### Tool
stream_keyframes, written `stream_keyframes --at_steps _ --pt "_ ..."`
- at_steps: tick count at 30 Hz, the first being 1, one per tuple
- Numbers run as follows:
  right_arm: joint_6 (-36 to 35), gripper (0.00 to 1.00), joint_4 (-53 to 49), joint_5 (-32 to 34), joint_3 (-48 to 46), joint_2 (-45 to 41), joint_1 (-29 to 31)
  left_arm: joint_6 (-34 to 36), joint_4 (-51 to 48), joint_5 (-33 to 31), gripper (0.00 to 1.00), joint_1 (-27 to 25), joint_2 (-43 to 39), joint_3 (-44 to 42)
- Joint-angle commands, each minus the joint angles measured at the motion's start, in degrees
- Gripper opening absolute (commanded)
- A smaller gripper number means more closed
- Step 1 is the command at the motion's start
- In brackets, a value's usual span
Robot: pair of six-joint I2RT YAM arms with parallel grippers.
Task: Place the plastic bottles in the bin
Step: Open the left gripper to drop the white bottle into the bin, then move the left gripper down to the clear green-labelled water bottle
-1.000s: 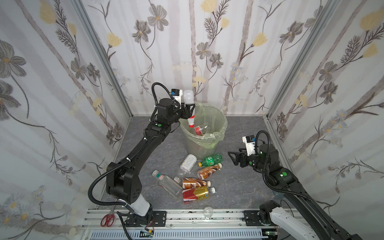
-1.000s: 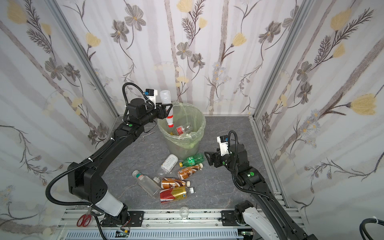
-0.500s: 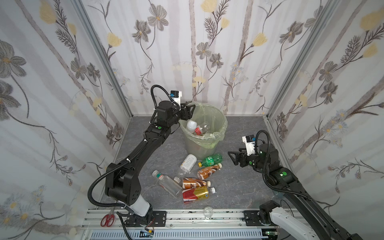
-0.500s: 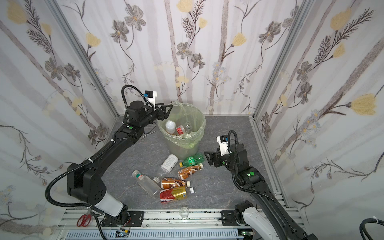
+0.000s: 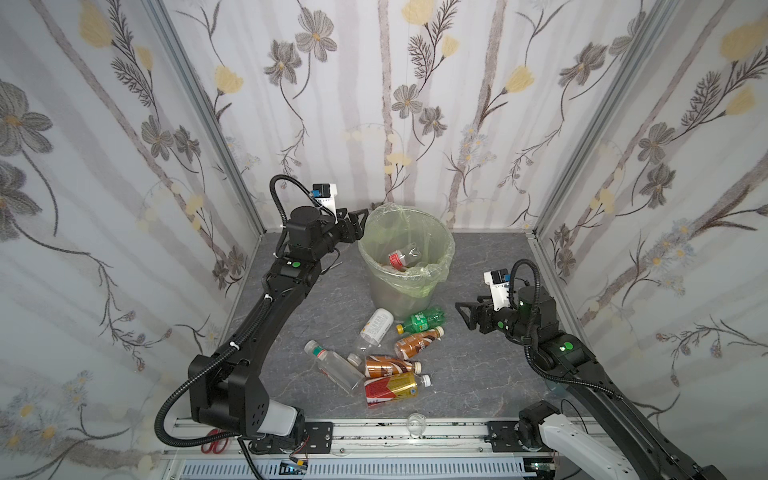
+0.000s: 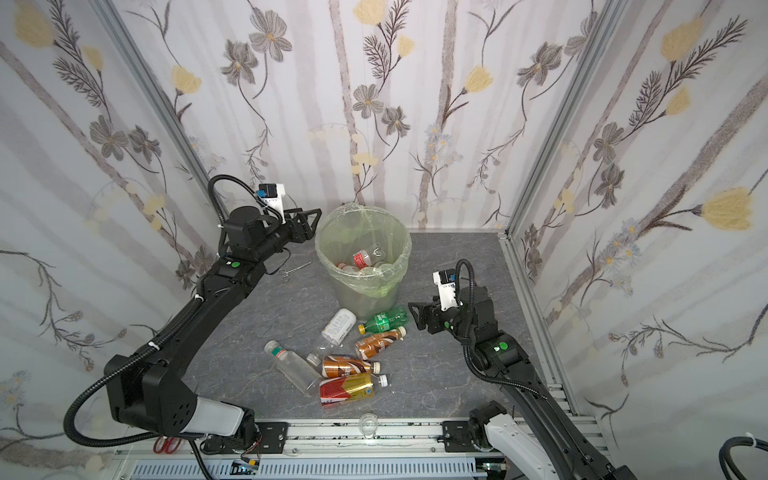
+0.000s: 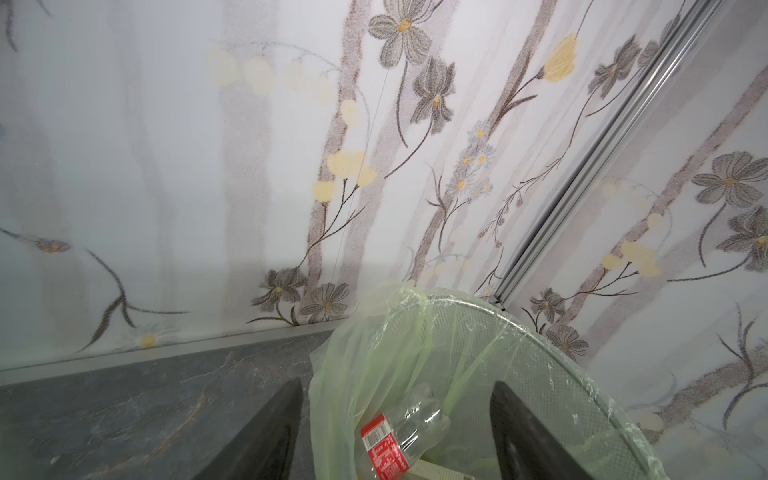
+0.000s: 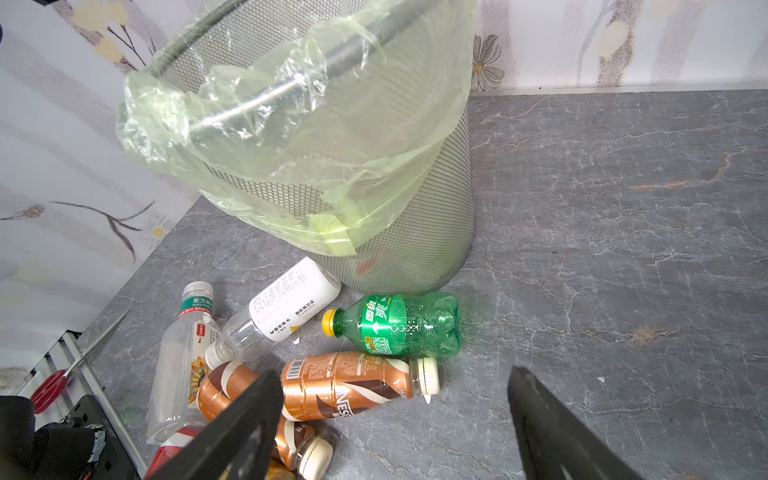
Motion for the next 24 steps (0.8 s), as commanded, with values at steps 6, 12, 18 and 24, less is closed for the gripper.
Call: stream_keyframes --at_steps 6,12,18,24 --pt "-0.8 0.86 1.4 -0.1 0.3 1.5 0.0 0.5 -14.1 -2.6 0.86 2.7 -11.5 -11.3" --pt "-0.9 0.86 2.6 -0.8 0.5 3.4 0.1 0.9 -22.5 1.5 0.9 2.9 -15.1 -14.6" --pt "-0.9 0.86 2.5 -0.6 0.3 3.4 0.1 -1.4 -26.2 3.8 0.9 2.8 -15.8 -19.0" --pt "-1.1 0.86 2.5 0.0 -0.3 3.1 0.1 -4.9 -28.5 3.1 0.9 2.2 -16.6 -24.1"
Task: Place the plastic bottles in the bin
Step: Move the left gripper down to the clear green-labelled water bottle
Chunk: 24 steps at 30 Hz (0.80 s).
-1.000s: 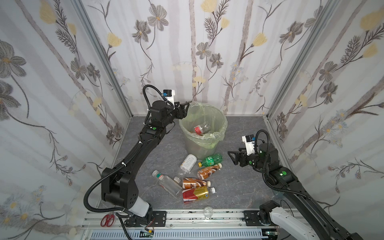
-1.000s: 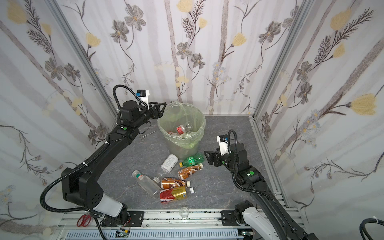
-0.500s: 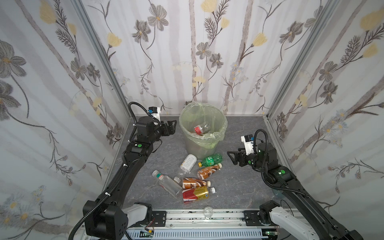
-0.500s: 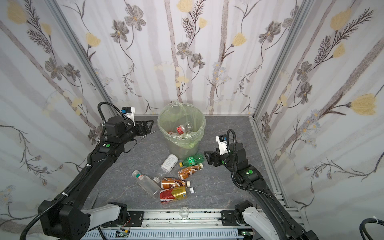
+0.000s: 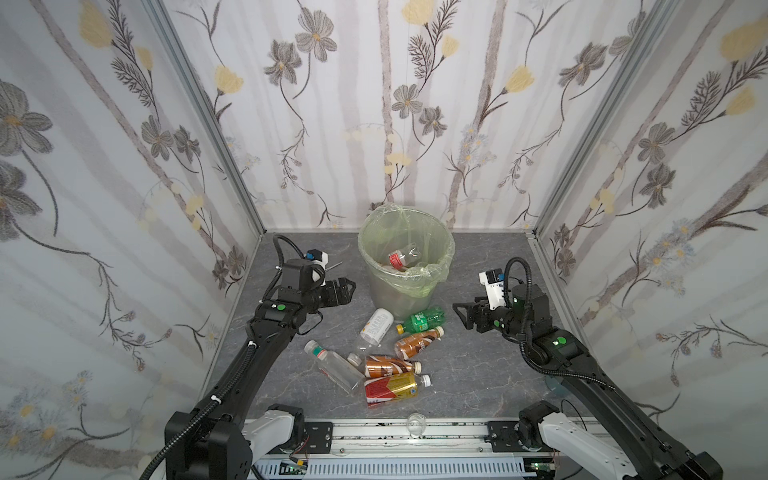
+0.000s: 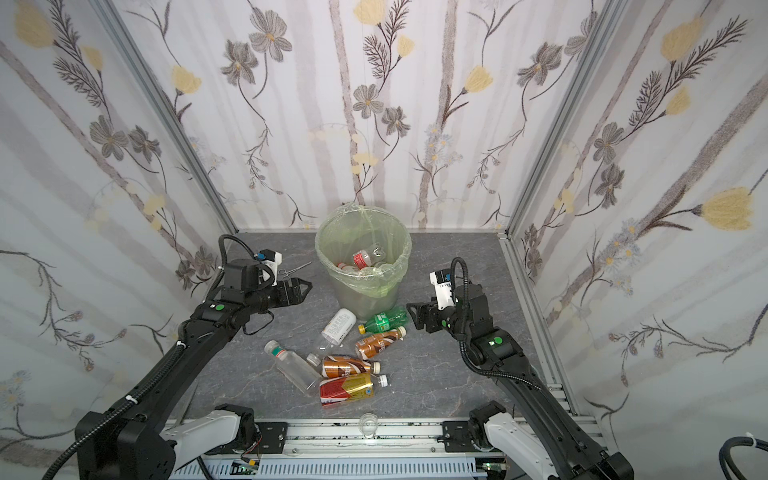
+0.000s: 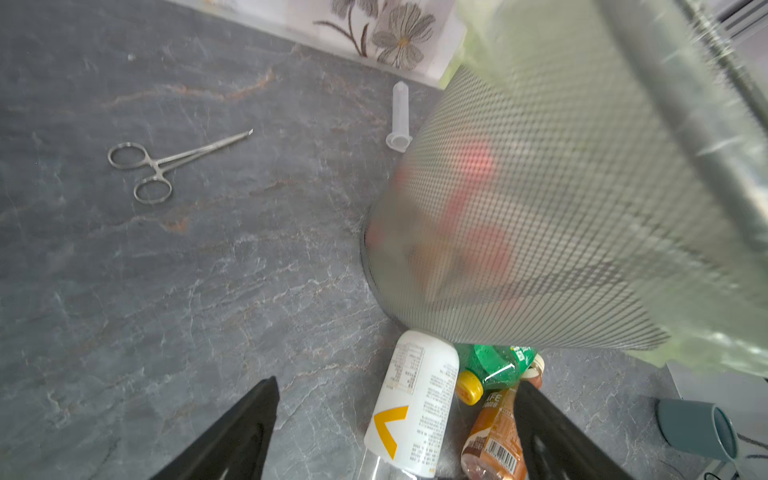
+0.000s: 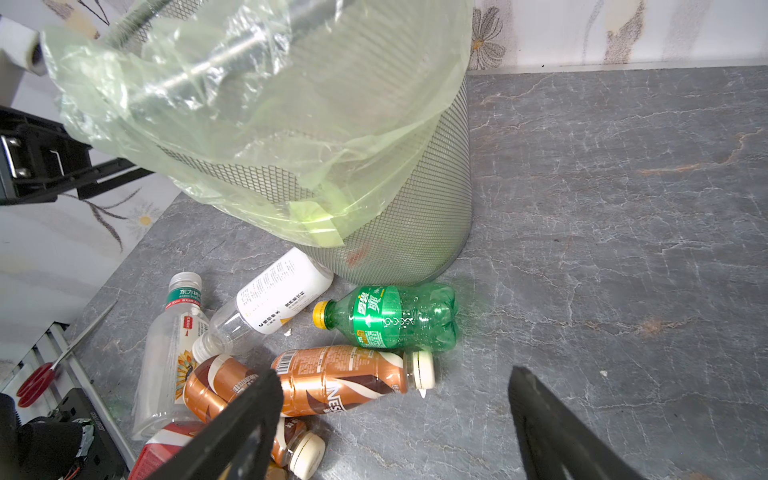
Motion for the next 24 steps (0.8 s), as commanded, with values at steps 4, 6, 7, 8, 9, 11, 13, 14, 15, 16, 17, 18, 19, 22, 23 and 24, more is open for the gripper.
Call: stream_keyframes --at_steps 4,6,7,8,9,11,13,14,15,16,17,18,19,22,23,24 --pt "-0.5 0.86 2.1 0.0 -0.3 0.1 0.1 -9.8 -1.9 -10.9 0.91 -1.5 -4.8 -5.9" --pt "-0.6 0.86 2.2 -0.1 -0.5 -0.1 0.0 -11.5 -2.6 -14.7 0.93 -1.5 -7.4 -7.8" --pt "-0.6 0.86 2.3 -0.1 -0.7 -0.2 0.0 -12.4 -3.2 -16.4 0.93 -1.6 -8.3 -8.3" --pt "-0.6 0.86 2.3 -0.2 -1.0 -0.4 0.1 -13.2 -4.2 -17.5 0.93 -1.6 -8.9 -8.9" --pt "-0.6 0.86 2.5 -0.2 -1.2 -0.5 0.0 -14.2 -5.5 -18.5 0.94 -1.6 -9.2 -8.9" --pt "-0.5 0.86 2.7 -0.3 -1.5 -0.7 0.0 -15.8 -7.4 -18.7 0.94 -1.6 -9.0 -9.1" --pt "-0.6 0.86 3.0 -0.3 -1.7 -0.8 0.1 -17.8 -8.7 -17.3 0.96 -1.6 -8.6 -9.5" --pt "-0.6 0.86 3.0 -0.4 -1.7 -0.7 0.0 -18.3 -9.2 -15.9 0.98 -1.7 -8.3 -9.7" --pt "-0.6 0.86 3.0 -0.3 -1.7 -0.7 0.1 -19.1 -9.8 -15.1 0.99 -1.6 -8.0 -9.8" --pt "-0.6 0.86 3.0 -0.3 -1.7 -0.7 0.0 -19.6 -10.4 -15.2 1.0 -1.7 -8.0 -9.8" --pt "-0.7 0.86 3.1 -0.3 -1.7 -0.5 0.1 -20.1 -10.4 -15.6 1.0 -2.0 -8.5 -10.1" --pt "-0.7 0.86 3.2 -0.3 -1.7 -0.4 0.0 -20.8 -10.7 -16.1 1.0 -2.0 -9.1 -10.4" --pt "-0.7 0.86 3.3 -0.3 -1.7 -0.3 0.1 -21.5 -11.3 -16.0 1.0 -2.0 -9.3 -10.3" --pt "-0.8 0.86 3.6 -0.6 -1.7 0.2 0.1 -24.3 -14.7 -14.4 1.0 -3.3 -6.9 -9.4" --pt "-0.8 0.86 3.7 -0.6 -1.7 0.3 0.1 -25.2 -15.6 -13.6 1.0 -5.1 -5.4 -9.2" --pt "-0.8 0.86 3.8 -0.6 -1.7 0.4 0.1 -26.6 -15.9 -12.4 1.0 -6.4 -4.3 -9.3"
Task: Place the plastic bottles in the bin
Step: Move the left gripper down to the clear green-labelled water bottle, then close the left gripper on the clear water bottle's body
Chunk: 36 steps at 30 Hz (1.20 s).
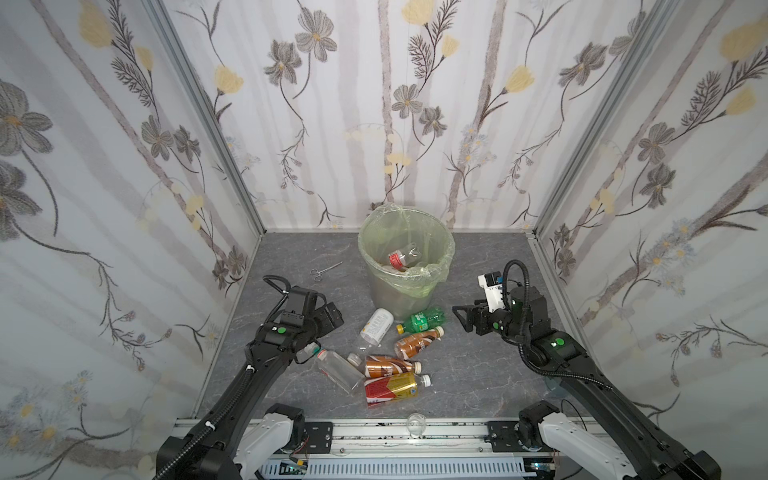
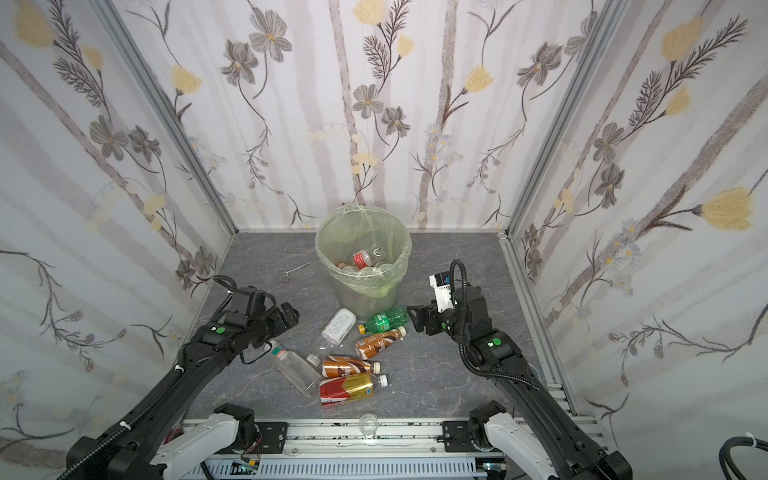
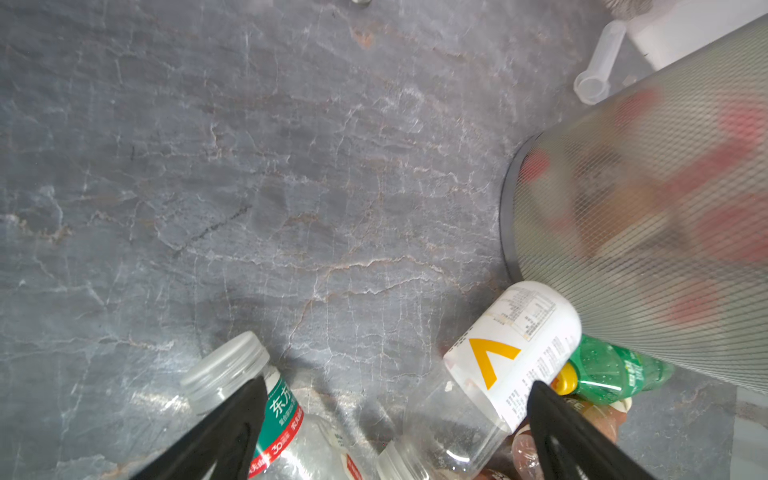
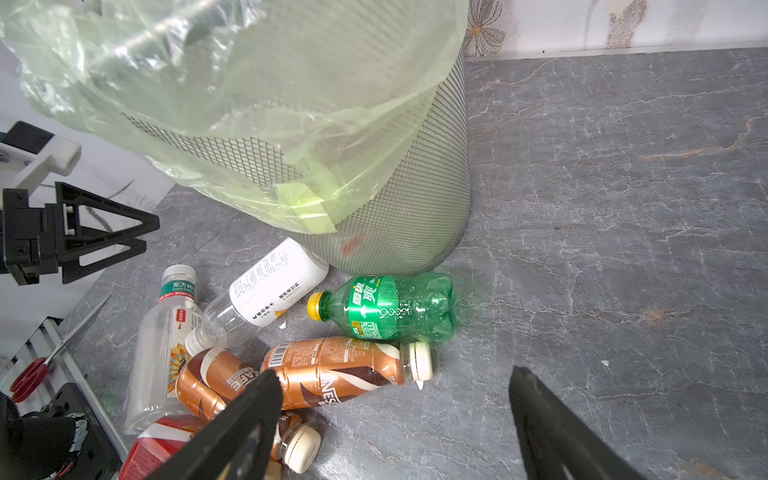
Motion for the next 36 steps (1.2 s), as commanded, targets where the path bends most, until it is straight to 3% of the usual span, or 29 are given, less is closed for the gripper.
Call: stream_keyframes --at_steps 1,5,10,13,15,26,36 --pt "-0.9 0.86 3.2 -0.8 0.0 0.5 0.1 -6.0 -4.3 3.3 1.0 -2.8 2.4 0.3" --pt "-1.1 0.86 2.9 -1.0 0.2 0.7 0.0 -9.7 -8.6 2.8 1.0 -4.0 1.1 1.4" --pt "-1.1 0.86 3.3 -1.5 0.4 1.4 0.1 -8.7 -19.4 -4.2 0.99 -4.1 -0.2 5.7" --pt "-1.2 0.87 3.1 -1.6 0.5 2.0 0.1 -12.2 -21.4 0.1 0.99 -4.2 -0.7 3.6" --pt "-1.2 0.86 3.0 -1.6 0.5 2.2 0.0 -15.3 -21.3 3.3 0.99 -4.8 -2.0 0.7" --pt "-1.3 0.87 3.1 -1.4 0.7 3.1 -0.1 -26.4 -19.5 5.4 0.94 -9.4 -7.0 -8.2" --pt "-1.3 0.87 2.6 -1.5 0.2 1.9 -0.1 -27.0 -10.9 5.3 0.91 -10.5 -3.6 -13.0"
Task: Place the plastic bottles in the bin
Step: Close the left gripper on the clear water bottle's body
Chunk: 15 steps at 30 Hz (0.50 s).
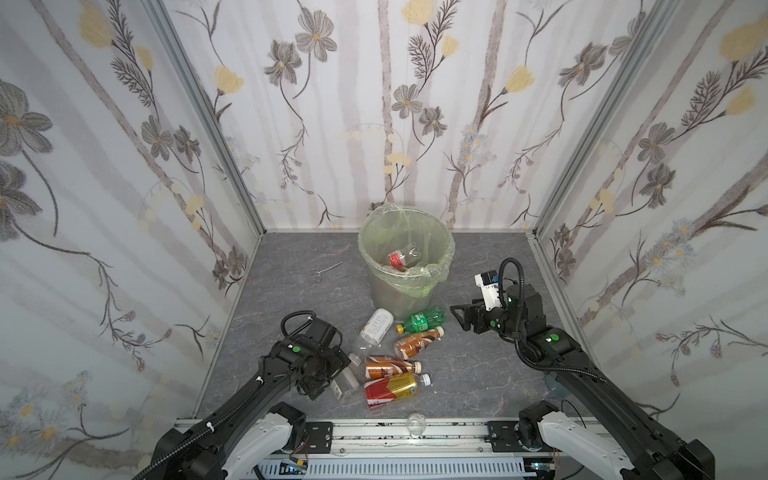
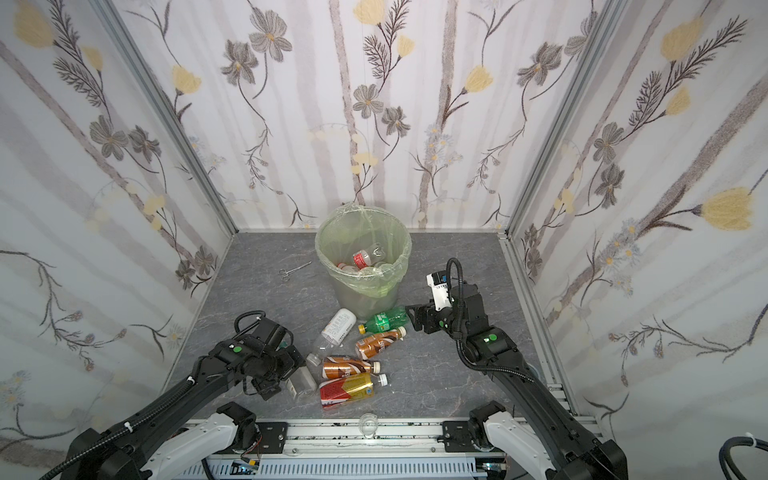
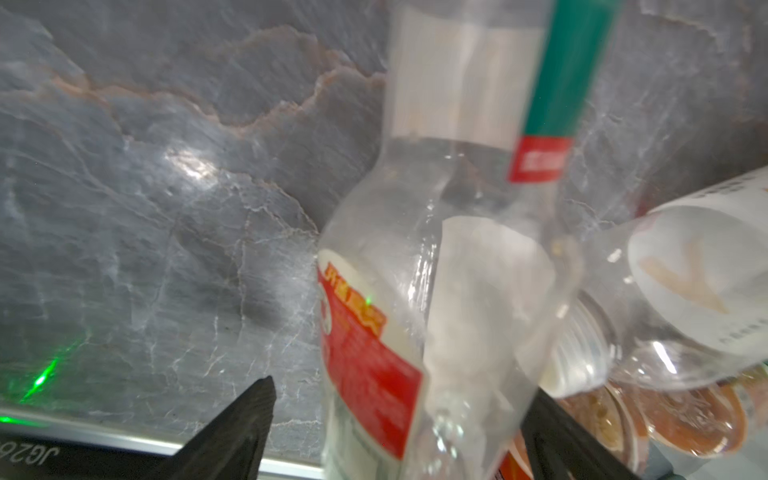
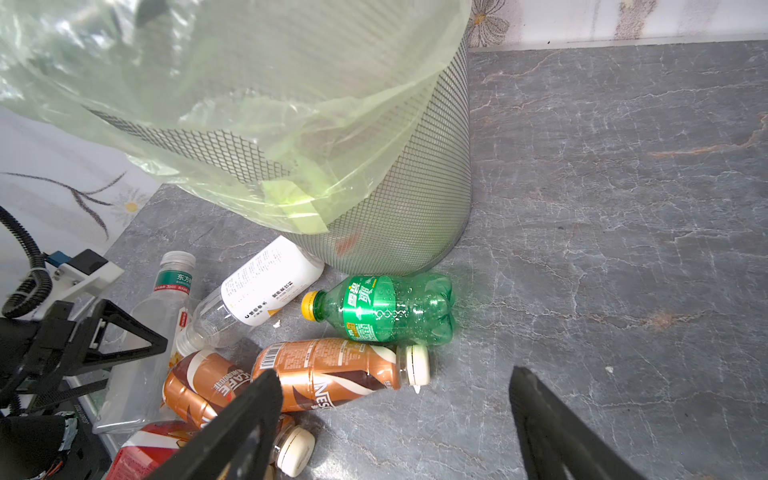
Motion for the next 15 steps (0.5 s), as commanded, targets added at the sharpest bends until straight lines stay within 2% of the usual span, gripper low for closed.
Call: stream_keyframes --at_steps 1,8,15 --pt "-0.4 0.86 1.2 -0.9 0.1 -0.8 0.0 -0.8 3.0 -0.9 0.91 -0.1 0.8 -1.4" --pt "-0.2 0.86 1.1 -0.9 -0.1 -1.4 0.0 0.6 4.7 -2.5 0.85 -0.2 2.7 -1.8" --pt "-0.2 0.87 1.0 -0.9 0.1 -1.6 0.0 2.3 5.2 -4.0 0.68 -0.1 2.9 -1.3"
